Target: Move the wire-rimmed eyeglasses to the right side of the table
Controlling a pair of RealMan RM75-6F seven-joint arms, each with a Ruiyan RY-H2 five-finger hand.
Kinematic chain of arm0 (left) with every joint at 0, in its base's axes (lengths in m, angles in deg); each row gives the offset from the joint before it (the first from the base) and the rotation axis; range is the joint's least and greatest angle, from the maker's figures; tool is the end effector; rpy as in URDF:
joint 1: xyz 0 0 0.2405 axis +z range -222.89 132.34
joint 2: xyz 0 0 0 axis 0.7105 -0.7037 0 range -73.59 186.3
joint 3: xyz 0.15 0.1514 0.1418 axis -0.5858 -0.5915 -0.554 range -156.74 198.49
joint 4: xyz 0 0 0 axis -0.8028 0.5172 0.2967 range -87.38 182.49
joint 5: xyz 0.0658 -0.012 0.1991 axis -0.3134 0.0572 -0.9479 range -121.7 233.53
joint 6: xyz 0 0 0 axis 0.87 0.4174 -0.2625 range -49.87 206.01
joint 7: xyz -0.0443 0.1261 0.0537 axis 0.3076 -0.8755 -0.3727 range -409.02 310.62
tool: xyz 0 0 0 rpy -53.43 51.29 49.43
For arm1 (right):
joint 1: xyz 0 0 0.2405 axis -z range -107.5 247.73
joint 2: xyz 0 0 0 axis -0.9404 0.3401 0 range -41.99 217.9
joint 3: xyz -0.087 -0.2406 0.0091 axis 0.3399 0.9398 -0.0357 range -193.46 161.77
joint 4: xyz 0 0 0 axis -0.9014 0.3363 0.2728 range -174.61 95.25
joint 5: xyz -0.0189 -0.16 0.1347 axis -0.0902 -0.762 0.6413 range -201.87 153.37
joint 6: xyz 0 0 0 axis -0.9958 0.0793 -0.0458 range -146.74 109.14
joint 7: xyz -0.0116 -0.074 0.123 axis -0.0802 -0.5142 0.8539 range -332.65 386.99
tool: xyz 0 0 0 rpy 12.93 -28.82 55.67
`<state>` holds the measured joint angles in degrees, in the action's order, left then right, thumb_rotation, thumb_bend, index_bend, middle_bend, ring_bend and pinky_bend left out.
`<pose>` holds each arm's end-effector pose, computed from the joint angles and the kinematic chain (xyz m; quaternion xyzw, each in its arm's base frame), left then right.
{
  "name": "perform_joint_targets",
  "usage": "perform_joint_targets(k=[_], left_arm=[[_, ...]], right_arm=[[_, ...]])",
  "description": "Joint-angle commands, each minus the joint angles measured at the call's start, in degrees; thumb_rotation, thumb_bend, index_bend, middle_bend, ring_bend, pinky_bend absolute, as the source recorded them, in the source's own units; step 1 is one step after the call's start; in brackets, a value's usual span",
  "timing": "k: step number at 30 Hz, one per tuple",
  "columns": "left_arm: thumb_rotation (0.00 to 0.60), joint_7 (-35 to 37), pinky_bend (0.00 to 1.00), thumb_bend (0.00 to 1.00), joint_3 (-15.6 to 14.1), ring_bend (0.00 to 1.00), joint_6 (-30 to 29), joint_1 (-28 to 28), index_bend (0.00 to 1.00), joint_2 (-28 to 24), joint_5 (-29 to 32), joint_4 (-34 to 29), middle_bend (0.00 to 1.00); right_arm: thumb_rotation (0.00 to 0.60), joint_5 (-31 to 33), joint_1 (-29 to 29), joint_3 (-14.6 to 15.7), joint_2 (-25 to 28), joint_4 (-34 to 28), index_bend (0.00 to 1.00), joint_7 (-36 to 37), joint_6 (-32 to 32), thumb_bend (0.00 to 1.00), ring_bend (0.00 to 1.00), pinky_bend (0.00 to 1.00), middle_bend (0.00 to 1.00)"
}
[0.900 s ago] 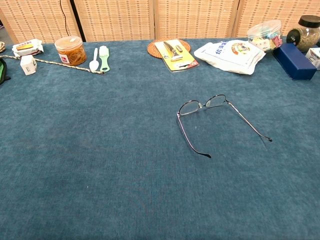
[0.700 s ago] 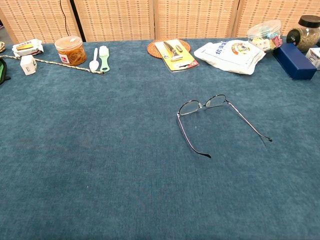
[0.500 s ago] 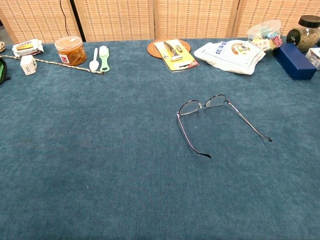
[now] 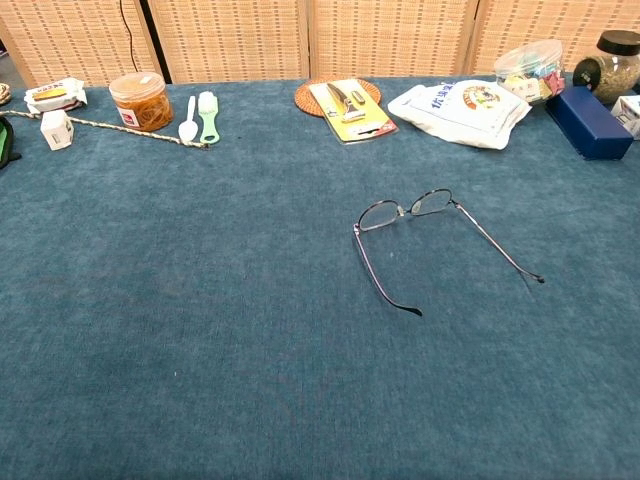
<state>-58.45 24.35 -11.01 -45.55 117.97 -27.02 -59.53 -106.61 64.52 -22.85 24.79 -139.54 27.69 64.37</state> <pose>-0.2791 0.1566 0.1654 -0.5434 -0.4173 -0.3896 0.6155 -0.2866 -0.1973 0.1614 0.5517 -0.4233 0.4324 0.5740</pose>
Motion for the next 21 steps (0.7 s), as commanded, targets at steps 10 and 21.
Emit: perform_joint_targets(k=[10,21], left_arm=[[0.600,-0.85,0.02,0.29,0.17,0.03,0.47,-0.55,0.15,-0.65,0.17,-0.20,0.00],[0.600,-0.89,0.02,0.29,0.20,0.03,0.60,-0.67,0.15,-1.29,0.67,-0.20,0.00]], right_arm=[[0.600,-1.73,-5.29,-1.31,1.80,-2.60,0.21,1.19,-6.07,0.20,0.06,0.07,0.08],[0.600,-3.59,-13.87,-2.63,2.40,-5.58,0.26,3.17,-16.10,0.20,0.06,0.07,0.13]])
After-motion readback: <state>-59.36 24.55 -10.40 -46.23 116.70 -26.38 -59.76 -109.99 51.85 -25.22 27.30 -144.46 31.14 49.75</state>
